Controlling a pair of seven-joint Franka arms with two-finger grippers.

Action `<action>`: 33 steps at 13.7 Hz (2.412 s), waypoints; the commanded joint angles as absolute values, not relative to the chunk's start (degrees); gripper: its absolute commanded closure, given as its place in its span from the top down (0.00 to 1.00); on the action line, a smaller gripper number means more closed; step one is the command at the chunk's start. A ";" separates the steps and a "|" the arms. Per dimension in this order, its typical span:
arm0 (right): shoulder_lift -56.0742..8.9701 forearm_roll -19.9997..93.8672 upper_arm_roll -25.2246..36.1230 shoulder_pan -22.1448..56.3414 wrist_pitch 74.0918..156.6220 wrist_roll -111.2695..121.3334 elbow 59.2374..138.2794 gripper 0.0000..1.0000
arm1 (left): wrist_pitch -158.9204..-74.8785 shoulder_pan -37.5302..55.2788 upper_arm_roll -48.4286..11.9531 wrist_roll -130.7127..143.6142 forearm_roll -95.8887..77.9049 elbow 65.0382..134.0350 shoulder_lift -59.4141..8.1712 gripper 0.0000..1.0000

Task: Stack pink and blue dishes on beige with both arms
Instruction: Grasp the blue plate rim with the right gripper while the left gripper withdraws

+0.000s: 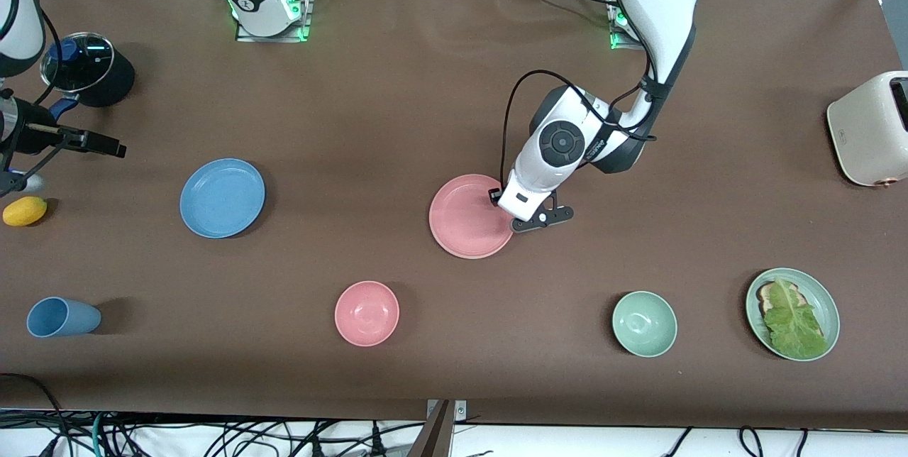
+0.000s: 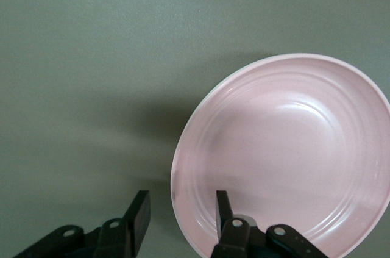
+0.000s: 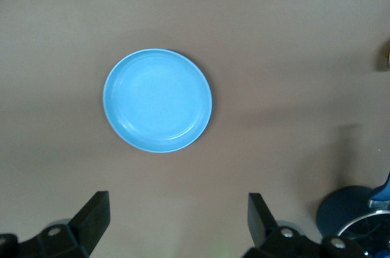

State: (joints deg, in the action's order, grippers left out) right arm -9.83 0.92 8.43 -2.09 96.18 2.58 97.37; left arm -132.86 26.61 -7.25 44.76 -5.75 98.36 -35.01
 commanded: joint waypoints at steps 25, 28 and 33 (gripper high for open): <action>-32.17 25.75 9.76 -9.75 127.09 30.06 112.15 0.00 | -111.36 4.48 2.80 -10.35 -3.96 90.53 -27.95 0.88; -31.91 25.75 9.76 -9.41 126.39 30.68 111.62 0.00 | -110.48 2.29 4.48 -15.72 -3.96 90.53 -27.69 0.93; -29.71 25.49 9.40 -7.04 112.11 27.27 102.25 0.00 | -110.21 0.53 6.77 -20.74 -4.13 90.44 -27.69 0.96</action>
